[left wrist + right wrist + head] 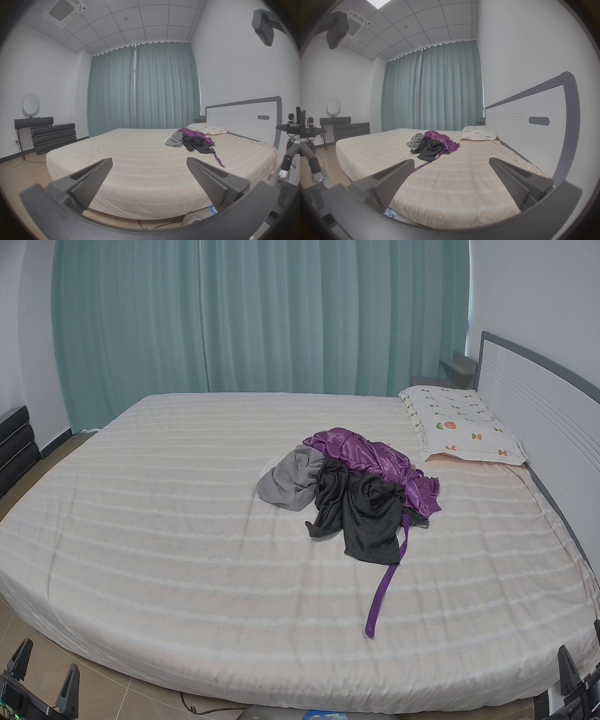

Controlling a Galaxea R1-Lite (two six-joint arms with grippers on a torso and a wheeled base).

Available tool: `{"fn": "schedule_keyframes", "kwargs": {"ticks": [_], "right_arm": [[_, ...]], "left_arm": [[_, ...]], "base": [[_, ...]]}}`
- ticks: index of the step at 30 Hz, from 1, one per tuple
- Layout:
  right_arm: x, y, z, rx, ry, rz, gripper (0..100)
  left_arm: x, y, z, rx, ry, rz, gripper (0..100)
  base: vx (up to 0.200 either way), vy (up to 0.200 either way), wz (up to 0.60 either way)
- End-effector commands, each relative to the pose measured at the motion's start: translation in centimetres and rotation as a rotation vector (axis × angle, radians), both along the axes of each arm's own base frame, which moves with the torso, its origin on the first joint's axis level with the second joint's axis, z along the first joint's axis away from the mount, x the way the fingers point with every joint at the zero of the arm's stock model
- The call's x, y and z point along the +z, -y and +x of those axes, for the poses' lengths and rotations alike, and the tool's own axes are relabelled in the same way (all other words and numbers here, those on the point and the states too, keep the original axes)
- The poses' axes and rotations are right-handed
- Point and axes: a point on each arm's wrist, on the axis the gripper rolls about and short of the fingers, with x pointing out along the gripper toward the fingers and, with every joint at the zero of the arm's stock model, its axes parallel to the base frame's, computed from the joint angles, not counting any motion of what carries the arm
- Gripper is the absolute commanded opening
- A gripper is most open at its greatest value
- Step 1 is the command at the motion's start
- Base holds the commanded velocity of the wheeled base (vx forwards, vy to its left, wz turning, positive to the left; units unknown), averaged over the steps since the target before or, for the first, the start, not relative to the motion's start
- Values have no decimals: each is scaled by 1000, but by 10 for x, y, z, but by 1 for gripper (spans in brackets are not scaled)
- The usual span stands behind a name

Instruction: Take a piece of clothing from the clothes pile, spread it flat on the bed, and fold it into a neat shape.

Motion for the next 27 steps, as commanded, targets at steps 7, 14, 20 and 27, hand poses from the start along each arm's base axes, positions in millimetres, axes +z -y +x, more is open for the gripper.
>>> {"fn": "schedule_keyframes", "kwargs": {"ticks": [7, 14, 20, 27], "right_arm": [[54, -2, 39, 92, -216, 12, 100], [73, -19, 109, 240, -392, 83, 100], [75, -52, 189, 292, -506, 211, 100], [56, -94, 276, 293, -554, 359, 100]], "left_arm": [[-5, 0, 0, 0, -1, 0, 100], [-5, 0, 0, 0, -1, 0, 100], [-5, 0, 0, 2, -1, 0, 100], [-5, 0, 0, 0, -1, 0, 100]], "base": [[0, 0, 0], [0, 0, 0], [0, 0, 0], [0, 0, 0]]}}
